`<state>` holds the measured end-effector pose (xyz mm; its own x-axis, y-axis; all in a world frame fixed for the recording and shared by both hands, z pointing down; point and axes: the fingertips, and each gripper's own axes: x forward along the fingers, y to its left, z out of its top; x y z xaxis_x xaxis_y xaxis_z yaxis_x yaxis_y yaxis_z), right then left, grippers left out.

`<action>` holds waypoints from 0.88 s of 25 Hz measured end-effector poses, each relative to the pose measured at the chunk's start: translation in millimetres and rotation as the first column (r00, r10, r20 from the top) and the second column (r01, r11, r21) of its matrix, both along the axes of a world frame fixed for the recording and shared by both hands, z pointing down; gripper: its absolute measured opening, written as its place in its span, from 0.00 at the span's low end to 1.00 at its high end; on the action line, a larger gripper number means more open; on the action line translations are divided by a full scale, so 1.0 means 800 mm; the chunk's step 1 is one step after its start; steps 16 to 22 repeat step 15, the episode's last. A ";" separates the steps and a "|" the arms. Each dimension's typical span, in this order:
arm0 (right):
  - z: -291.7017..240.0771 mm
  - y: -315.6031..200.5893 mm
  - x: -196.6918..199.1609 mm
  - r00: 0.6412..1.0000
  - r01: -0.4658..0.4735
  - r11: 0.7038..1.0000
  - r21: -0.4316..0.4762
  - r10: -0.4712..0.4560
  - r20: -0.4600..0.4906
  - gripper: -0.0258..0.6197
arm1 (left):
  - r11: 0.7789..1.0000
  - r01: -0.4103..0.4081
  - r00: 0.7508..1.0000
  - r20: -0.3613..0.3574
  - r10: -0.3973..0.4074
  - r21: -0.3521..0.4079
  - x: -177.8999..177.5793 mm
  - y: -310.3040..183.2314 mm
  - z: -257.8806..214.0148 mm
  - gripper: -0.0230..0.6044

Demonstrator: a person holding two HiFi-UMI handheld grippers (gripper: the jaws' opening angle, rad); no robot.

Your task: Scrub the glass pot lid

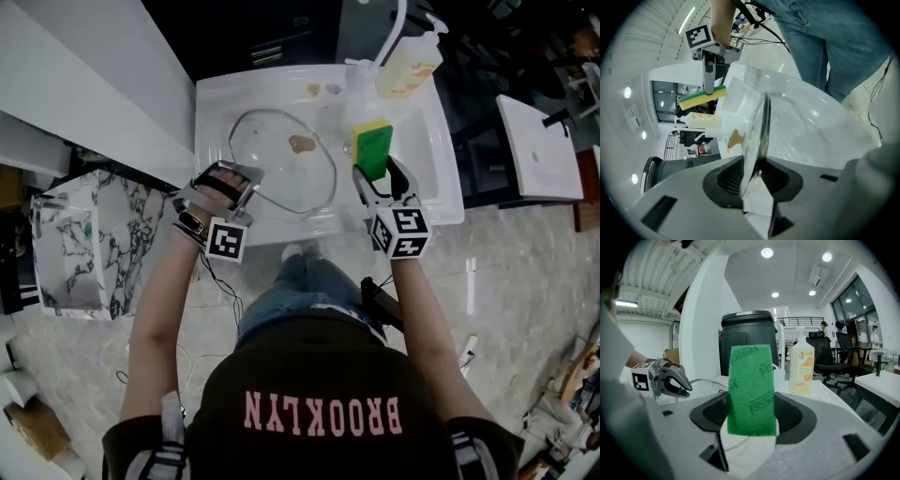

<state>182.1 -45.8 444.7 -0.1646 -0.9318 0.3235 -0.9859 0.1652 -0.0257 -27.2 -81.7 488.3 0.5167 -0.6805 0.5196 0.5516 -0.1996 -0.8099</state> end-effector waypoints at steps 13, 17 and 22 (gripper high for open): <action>-0.007 0.034 0.009 0.999 -0.029 1.000 0.010 0.029 -0.014 0.48 | 0.964 0.070 0.997 0.040 -0.061 -0.258 -0.004 0.033 0.040 0.19; -0.009 0.037 0.012 0.999 -0.036 0.999 0.018 0.036 -0.019 0.48 | 0.987 0.037 0.999 0.033 -0.032 -0.159 0.001 0.019 0.032 0.19; -0.009 0.037 0.012 0.999 -0.036 0.999 0.018 0.036 -0.019 0.48 | 0.987 0.037 0.999 0.033 -0.032 -0.159 0.001 0.019 0.032 0.19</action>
